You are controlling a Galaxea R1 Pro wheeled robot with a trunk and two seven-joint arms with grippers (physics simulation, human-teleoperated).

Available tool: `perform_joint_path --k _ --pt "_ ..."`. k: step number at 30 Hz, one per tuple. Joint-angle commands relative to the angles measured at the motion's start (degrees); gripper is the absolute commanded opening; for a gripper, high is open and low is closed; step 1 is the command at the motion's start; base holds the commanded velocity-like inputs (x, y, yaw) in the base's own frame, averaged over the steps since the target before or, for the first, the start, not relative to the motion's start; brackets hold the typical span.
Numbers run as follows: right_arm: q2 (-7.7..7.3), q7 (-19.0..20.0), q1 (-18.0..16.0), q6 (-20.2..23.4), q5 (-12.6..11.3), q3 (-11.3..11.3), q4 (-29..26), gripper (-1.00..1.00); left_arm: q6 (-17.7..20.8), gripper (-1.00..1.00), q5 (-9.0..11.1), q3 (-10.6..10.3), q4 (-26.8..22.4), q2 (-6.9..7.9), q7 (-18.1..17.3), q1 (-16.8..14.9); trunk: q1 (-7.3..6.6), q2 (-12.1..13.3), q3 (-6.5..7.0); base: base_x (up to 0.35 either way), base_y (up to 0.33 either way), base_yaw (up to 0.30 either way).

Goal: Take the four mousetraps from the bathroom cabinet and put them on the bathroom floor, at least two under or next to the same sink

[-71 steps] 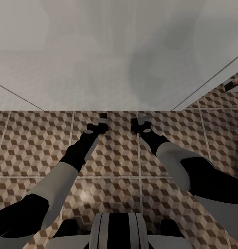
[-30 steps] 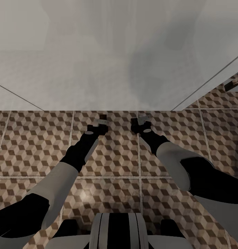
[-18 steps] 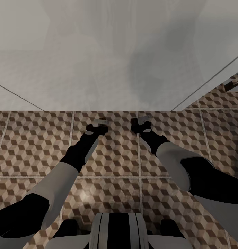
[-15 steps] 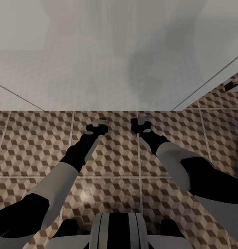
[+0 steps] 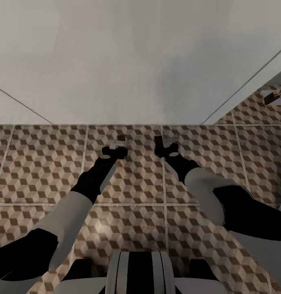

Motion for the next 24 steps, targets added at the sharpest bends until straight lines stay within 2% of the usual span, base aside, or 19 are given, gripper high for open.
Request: perform_joint_path --k 1,24 --pt "0.01 -0.3 0.0 0.0 0.1 0.4 0.1 1.0 0.2 1.0 0.6 -0.2 -0.1 0.04 0.5 0.0 -0.03 0.0 -0.03 -0.268 0.0 0.0" --pt "0.01 -0.3 0.0 -0.1 0.1 0.4 0.1 1.0 0.2 1.0 0.6 -0.2 -0.1 0.04 0.5 0.0 -0.03 0.0 -0.03 -0.326 0.0 0.0"
